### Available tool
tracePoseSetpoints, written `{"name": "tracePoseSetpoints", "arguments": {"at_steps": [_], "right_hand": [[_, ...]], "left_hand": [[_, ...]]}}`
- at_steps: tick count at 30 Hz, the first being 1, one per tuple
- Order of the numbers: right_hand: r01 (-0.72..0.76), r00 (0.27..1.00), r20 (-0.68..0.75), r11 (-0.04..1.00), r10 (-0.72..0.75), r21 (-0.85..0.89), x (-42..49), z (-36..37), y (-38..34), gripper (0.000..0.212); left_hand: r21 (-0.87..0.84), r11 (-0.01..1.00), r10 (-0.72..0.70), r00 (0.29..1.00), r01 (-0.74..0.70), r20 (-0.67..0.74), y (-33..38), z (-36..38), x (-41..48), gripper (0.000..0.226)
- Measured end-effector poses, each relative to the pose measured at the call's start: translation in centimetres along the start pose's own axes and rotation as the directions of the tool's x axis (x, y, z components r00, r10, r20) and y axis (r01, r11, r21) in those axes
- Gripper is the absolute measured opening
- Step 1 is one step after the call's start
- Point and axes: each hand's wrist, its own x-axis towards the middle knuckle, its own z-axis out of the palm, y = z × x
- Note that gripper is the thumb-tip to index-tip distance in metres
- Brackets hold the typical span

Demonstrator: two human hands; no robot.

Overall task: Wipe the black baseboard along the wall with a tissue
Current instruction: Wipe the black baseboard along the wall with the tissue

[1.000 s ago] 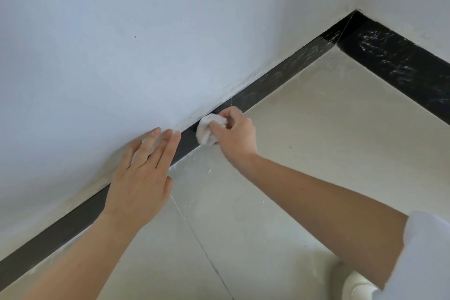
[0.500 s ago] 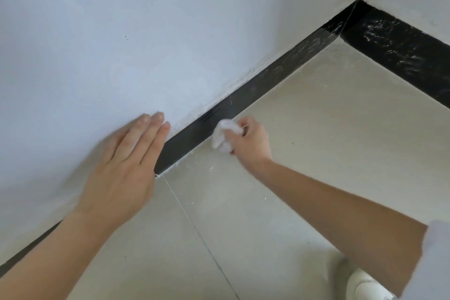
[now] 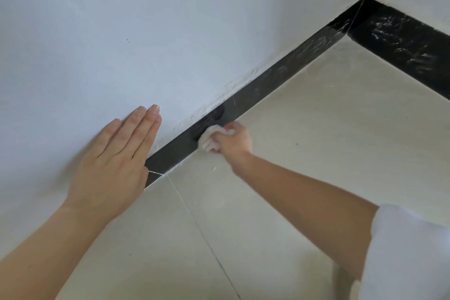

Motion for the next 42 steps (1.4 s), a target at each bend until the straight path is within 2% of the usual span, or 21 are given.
{"name": "tracePoseSetpoints", "arguments": {"at_steps": [4, 7, 10, 12, 14, 17, 19, 21, 25, 29, 33, 35, 37, 39, 42], "right_hand": [[0.055, 0.985, -0.164, 0.997, -0.046, 0.054, 2.8, -4.5, -3.3, 0.02], [0.103, 0.96, -0.275, 0.983, -0.058, 0.15, 3.9, -7.0, -4.9, 0.013], [0.109, 0.952, -0.305, 0.956, -0.022, 0.273, 3.9, -9.0, -5.3, 0.013], [0.074, 0.968, -0.252, 0.967, -0.011, 0.243, 3.1, -9.4, -4.7, 0.01], [0.066, 0.988, -0.149, 0.991, -0.049, 0.113, 2.0, -8.8, -3.6, 0.011], [0.129, 0.991, 0.036, 0.987, -0.126, -0.093, 0.7, -6.9, -1.9, 0.012], [0.154, 0.981, 0.148, 0.964, -0.124, -0.216, 0.2, -5.6, -1.3, 0.011], [0.173, 0.973, 0.201, 0.941, -0.117, -0.291, 0.5, -4.7, -1.2, 0.013], [0.214, 0.977, 0.063, 0.937, -0.204, -0.277, 2.4, -5.4, -3.1, 0.011], [0.222, 0.968, -0.081, 0.958, -0.24, -0.184, 5.1, -8.9, -5.4, 0.012], [0.22, 0.918, -0.315, 0.97, -0.242, -0.104, 7.2, -12.6, -8.4, 0.013], [0.216, 0.9, -0.373, 0.974, -0.226, -0.067, 7.2, -13.4, -8.5, 0.016], [0.202, 0.93, -0.289, 0.973, -0.227, -0.112, 6.0, -12.7, -7.3, 0.016], [0.201, 0.973, -0.073, 0.961, -0.218, -0.19, 4.1, -11.1, -5.2, 0.013], [0.272, 0.956, 0.209, 0.892, -0.206, -0.362, 1.4, -8.3, -3.0, 0.009]], "left_hand": [[0.031, 1.0, -0.003, 1.0, 0.003, -0.014, 0.0, 0.2, 0.0, 0.069], [0.071, 0.997, -0.001, 1.0, 0.003, -0.022, 0.2, 0.2, 0.1, 0.069], [0.097, 0.995, 0.018, 0.999, -0.014, -0.04, 1.0, 0.2, 0.3, 0.066], [0.135, 0.985, 0.114, 0.991, -0.103, -0.07, 1.3, -0.1, 1.9, 0.064], [0.181, 0.971, 0.177, 0.977, -0.154, -0.12, 1.4, -0.7, 4.8, 0.064], [0.257, 0.957, 0.186, 0.965, -0.136, -0.184, 1.9, -2.2, 9.6, 0.064], [0.358, 0.924, 0.217, 0.957, -0.138, -0.191, 2.1, -2.7, 11.9, 0.066], [0.402, 0.906, 0.222, 0.957, -0.13, -0.189, 2.2, -2.9, 13.2, 0.068], [0.364, 0.923, 0.209, 0.956, -0.123, -0.206, 2.0, -2.8, 13.8, 0.067], [0.345, 0.929, 0.213, 0.954, -0.132, -0.21, 2.0, -2.7, 14.0, 0.066], [0.363, 0.922, 0.215, 0.958, -0.134, -0.192, 2.0, -2.8, 14.1, 0.064], [0.373, 0.919, 0.215, 0.956, -0.129, -0.199, 2.0, -2.7, 14.1, 0.065], [0.375, 0.917, 0.22, 0.955, -0.134, -0.197, 2.0, -2.7, 14.0, 0.065], [0.374, 0.917, 0.226, 0.955, -0.141, -0.192, 2.0, -2.8, 13.9, 0.066], [0.36, 0.922, 0.224, 0.955, -0.144, -0.193, 1.9, -3.0, 14.0, 0.067]]}}
